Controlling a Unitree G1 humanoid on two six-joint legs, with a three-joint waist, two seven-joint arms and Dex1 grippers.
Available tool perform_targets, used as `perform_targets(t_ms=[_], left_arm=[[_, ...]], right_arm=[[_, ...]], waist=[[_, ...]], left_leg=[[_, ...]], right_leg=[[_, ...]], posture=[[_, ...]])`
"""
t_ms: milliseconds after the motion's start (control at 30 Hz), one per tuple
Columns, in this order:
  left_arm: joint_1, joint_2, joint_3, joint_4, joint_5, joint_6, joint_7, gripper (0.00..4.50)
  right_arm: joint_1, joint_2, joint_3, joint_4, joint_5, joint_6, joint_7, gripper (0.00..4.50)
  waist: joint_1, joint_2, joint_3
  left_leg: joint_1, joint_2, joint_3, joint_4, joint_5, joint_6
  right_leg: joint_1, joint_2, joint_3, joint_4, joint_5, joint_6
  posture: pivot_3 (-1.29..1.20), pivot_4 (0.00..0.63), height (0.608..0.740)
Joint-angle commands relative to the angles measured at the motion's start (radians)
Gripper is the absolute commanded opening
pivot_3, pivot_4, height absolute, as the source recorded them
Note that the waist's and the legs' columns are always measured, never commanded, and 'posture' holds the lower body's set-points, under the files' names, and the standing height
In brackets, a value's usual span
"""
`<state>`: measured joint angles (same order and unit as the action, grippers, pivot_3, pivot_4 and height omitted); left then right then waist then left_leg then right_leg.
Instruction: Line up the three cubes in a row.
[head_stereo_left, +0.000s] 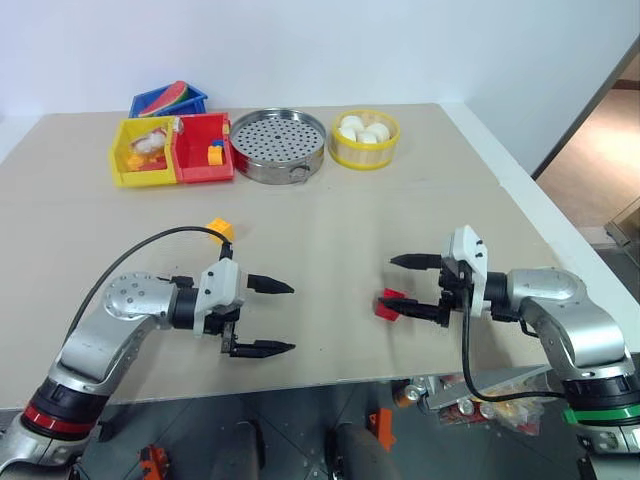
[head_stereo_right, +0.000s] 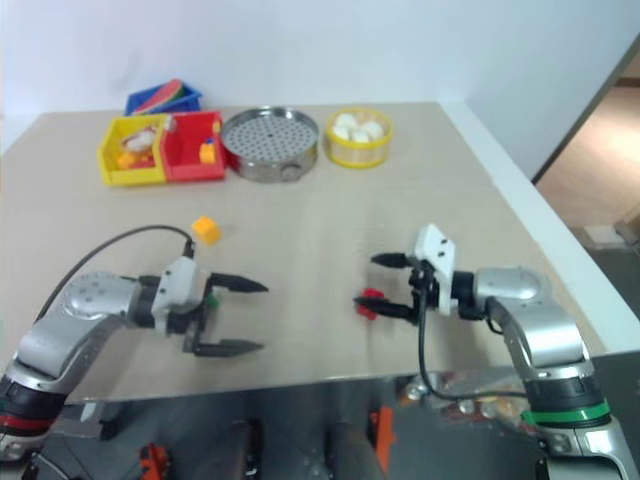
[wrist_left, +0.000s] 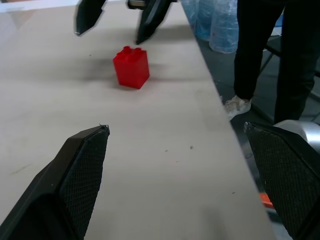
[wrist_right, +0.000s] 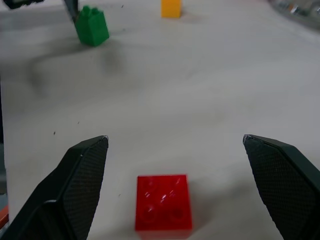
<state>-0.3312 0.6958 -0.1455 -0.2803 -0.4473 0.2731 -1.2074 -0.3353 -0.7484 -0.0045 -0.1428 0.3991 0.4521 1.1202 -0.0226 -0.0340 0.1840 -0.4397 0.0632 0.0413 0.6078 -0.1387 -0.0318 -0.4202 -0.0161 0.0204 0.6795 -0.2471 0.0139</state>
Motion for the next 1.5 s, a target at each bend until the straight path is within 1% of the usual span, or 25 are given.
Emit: perform_targets(t_ms=[33,200,367,400,433,567,667,800,900,1000,1100,1200,1333,1500], left_arm=[[-0.015,-0.011,0.004,-0.011,0.006,-0.012,0.014,4.48],[-0.002,-0.019,0.007,-0.033,0.006,0.003,0.036,4.48],[0.012,-0.023,0.010,-0.065,0.000,0.029,0.071,4.48],[0.014,-0.021,0.010,-0.067,0.000,0.031,0.073,4.50],[0.018,-0.019,0.009,-0.068,0.004,0.030,0.075,4.50],[0.028,-0.015,0.014,-0.073,0.008,0.030,0.082,4.50],[0.040,-0.014,0.019,-0.078,0.007,0.032,0.090,4.50],[0.063,-0.014,0.030,-0.087,0.001,0.035,0.109,4.50],[0.085,-0.011,0.047,-0.088,-0.001,0.037,0.127,4.50],[0.103,0.002,0.058,-0.078,0.013,0.029,0.134,4.50],[0.110,0.007,0.067,-0.076,0.013,0.029,0.138,4.50],[0.119,0.012,0.074,-0.084,0.020,0.032,0.151,4.50],[0.146,0.016,0.085,-0.116,0.017,0.045,0.177,4.50],[0.192,0.024,0.108,-0.166,0.008,0.068,0.215,4.50]], right_arm=[[0.012,-0.004,-0.003,-0.002,-0.014,-0.037,-0.007,4.50],[0.043,0.016,0.023,0.031,-0.035,-0.053,-0.027,4.50],[0.064,0.039,0.052,0.120,-0.091,-0.127,-0.043,4.50],[0.062,0.047,0.053,0.130,-0.092,-0.127,-0.047,3.95],[0.061,0.051,0.055,0.138,-0.092,-0.130,-0.045,3.68],[0.056,0.058,0.055,0.142,-0.090,-0.135,-0.047,2.25],[0.046,0.058,0.055,0.133,-0.084,-0.136,-0.039,1.27],[-0.003,0.036,0.075,0.128,-0.082,-0.126,0.012,1.26],[-0.134,0.042,0.134,0.198,-0.087,-0.122,0.113,1.26],[-0.309,0.079,0.233,0.340,-0.137,-0.169,0.236,1.26],[-0.443,0.135,0.297,0.511,-0.194,-0.251,0.311,1.26],[-0.558,0.188,0.348,0.727,-0.275,-0.396,0.364,1.26],[-0.638,0.239,0.354,0.923,-0.322,-0.510,0.392,1.26],[-0.679,0.265,0.334,1.067,-0.361,-0.598,0.391,1.26]], waist=[[0.000,0.000,0.000],[0.000,0.000,0.000],[0.000,0.000,0.000],[0.000,0.000,0.000],[0.000,0.000,0.000],[0.000,0.000,0.000],[0.000,0.000,0.000],[-0.001,0.000,0.000],[-0.005,0.000,0.000],[-0.010,0.000,0.000],[-0.010,0.000,0.000],[-0.008,0.000,0.000],[-0.002,0.000,0.000],[-0.002,0.000,0.000]], left_leg=[[0.000,0.000,0.000,0.000,0.000,0.000],[0.000,0.000,-0.001,0.000,0.000,0.000],[0.000,0.000,-0.001,0.000,0.000,0.000],[0.000,0.000,-0.001,0.000,0.000,0.000],[0.000,0.000,-0.001,0.000,0.000,0.000],[0.001,0.000,-0.002,0.000,0.000,0.000],[0.000,0.000,-0.002,0.000,0.000,0.000],[0.000,0.000,-0.002,0.000,0.000,0.000],[0.001,0.000,-0.001,0.001,0.000,0.000],[0.002,0.000,-0.002,0.001,0.000,0.000],[0.002,0.001,-0.003,0.001,0.001,0.001],[0.001,0.000,-0.003,0.001,0.001,0.001],[-0.001,0.000,-0.003,0.001,0.000,0.001],[-0.001,0.000,-0.003,-0.001,-0.001,0.001]], right_leg=[[0.000,0.000,0.000,0.000,0.000,0.000],[0.000,0.001,0.000,0.000,0.001,0.002],[0.000,0.001,0.000,0.000,0.001,0.002],[0.000,0.001,0.000,0.000,0.001,0.002],[0.000,0.001,0.000,0.000,0.001,0.002],[0.001,0.001,0.000,0.000,0.001,0.001],[0.001,0.001,0.000,0.000,0.001,0.002],[0.001,0.001,0.000,0.000,0.001,0.002],[0.000,0.001,0.000,0.000,0.001,0.000],[0.000,0.002,0.000,0.000,0.002,-0.002],[0.001,0.003,0.000,0.000,0.002,-0.002],[0.001,0.003,0.000,0.000,0.002,-0.002],[0.000,0.002,0.000,0.000,0.003,0.002],[-0.001,0.003,0.000,0.000,0.001,0.002]], posture=[[0.00,0.150,0.740],[0.00,0.150,0.740],[0.00,0.150,0.740],[0.00,0.150,0.740],[0.00,0.150,0.740],[0.00,0.150,0.740],[0.00,0.150,0.740],[0.00,0.150,0.740],[0.00,0.150,0.740],[0.00,0.150,0.740],[0.00,0.150,0.740],[0.00,0.150,0.740],[0.00,0.150,0.740],[0.00,0.150,0.740]])
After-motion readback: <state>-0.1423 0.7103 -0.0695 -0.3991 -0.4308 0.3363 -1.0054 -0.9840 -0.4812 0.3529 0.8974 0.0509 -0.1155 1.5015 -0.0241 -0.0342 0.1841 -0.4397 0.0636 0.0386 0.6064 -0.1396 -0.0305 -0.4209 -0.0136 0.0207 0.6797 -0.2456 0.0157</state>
